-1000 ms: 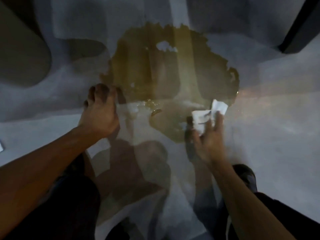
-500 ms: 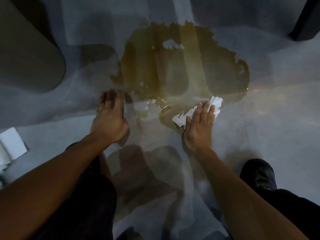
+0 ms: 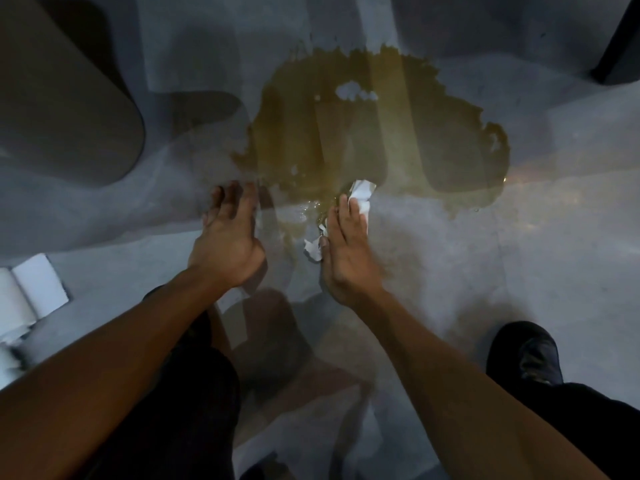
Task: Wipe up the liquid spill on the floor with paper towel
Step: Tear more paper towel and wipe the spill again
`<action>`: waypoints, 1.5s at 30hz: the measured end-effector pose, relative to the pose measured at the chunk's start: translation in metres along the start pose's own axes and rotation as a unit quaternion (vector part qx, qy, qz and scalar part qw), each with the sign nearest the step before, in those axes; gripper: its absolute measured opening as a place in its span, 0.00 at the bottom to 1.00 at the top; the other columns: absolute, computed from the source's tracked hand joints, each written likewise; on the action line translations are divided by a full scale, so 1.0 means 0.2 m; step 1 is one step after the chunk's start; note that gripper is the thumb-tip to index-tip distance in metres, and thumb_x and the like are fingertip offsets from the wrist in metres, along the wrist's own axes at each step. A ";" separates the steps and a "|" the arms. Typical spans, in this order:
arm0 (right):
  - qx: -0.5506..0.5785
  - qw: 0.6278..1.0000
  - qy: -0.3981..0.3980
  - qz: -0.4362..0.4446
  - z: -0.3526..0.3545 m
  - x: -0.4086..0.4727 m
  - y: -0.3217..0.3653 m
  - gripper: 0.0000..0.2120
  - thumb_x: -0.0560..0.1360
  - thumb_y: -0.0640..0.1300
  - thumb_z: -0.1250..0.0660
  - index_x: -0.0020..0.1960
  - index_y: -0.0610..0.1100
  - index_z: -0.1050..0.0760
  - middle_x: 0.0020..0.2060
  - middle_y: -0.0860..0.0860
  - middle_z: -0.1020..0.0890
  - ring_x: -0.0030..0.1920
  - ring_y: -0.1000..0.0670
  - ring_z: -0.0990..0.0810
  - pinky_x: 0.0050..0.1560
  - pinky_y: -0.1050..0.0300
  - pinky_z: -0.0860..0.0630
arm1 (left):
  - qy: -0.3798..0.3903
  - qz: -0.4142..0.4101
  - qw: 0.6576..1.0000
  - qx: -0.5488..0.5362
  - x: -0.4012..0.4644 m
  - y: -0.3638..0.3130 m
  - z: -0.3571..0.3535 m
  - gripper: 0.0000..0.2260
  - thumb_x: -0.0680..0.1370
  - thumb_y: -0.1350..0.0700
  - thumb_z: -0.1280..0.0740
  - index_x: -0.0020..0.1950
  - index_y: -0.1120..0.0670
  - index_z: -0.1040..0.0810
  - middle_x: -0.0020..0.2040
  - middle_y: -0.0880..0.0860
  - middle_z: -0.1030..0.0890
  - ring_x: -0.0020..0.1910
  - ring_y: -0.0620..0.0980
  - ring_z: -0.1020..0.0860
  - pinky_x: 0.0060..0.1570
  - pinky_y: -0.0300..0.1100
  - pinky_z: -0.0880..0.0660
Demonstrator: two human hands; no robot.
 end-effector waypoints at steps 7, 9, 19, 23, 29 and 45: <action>-0.081 0.981 -0.033 -0.173 0.21 -0.04 -0.05 0.40 0.75 0.63 0.33 0.79 0.50 0.45 0.76 0.40 0.44 0.69 0.37 0.39 0.66 0.44 0.34 | -0.005 0.001 1.000 -0.013 0.00 -0.01 0.01 0.38 0.80 0.56 0.38 0.83 0.46 0.58 0.84 0.55 0.53 0.82 0.60 0.56 0.76 0.64 0.42; -0.041 0.975 -0.006 -0.218 0.19 0.03 -0.05 0.39 0.72 0.59 0.27 0.76 0.53 0.43 0.72 0.42 0.40 0.63 0.38 0.33 0.59 0.48 0.30 | 0.000 0.001 1.000 -0.014 0.00 0.00 0.02 0.38 0.80 0.55 0.38 0.83 0.47 0.58 0.84 0.55 0.53 0.82 0.59 0.56 0.76 0.64 0.42; 0.008 0.984 -0.152 -0.097 0.47 0.13 0.07 0.15 0.73 0.35 0.31 0.59 0.39 0.19 0.54 0.41 0.21 0.48 0.44 0.20 0.50 0.73 0.34 | 0.018 -0.004 0.999 -0.046 -0.01 0.01 0.04 0.40 0.80 0.54 0.36 0.83 0.45 0.61 0.84 0.53 0.54 0.82 0.57 0.57 0.77 0.61 0.43; -0.154 0.987 -0.040 -0.023 0.23 0.18 0.22 0.19 0.79 0.47 0.36 0.68 0.42 0.26 0.67 0.40 0.26 0.62 0.36 0.28 0.63 0.45 0.30 | 0.019 -0.003 0.999 -0.048 -0.01 0.01 0.04 0.41 0.80 0.54 0.36 0.83 0.44 0.62 0.84 0.53 0.55 0.82 0.56 0.57 0.78 0.60 0.44; -0.199 0.978 0.057 0.002 0.05 -0.01 0.16 0.23 0.76 0.37 0.34 0.71 0.42 0.28 0.72 0.42 0.31 0.60 0.37 0.30 0.54 0.46 0.25 | 0.019 -0.006 0.999 -0.042 -0.01 0.02 0.03 0.41 0.80 0.53 0.36 0.82 0.43 0.62 0.84 0.53 0.55 0.82 0.57 0.56 0.77 0.59 0.42; -0.027 0.986 -0.017 -0.162 0.08 -0.08 0.04 0.16 0.75 0.33 0.35 0.61 0.40 0.23 0.57 0.41 0.25 0.55 0.41 0.25 0.52 0.55 0.30 | 0.028 -0.017 0.998 -0.045 -0.01 0.03 0.04 0.42 0.78 0.56 0.35 0.82 0.42 0.61 0.84 0.54 0.53 0.82 0.57 0.56 0.76 0.59 0.40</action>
Point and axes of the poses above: each hand's wrist, its own x-axis towards the middle knuckle, its own z-axis out of the back of the hand, y = z × x, the point moved 7 cm from there along x, towards the middle knuckle
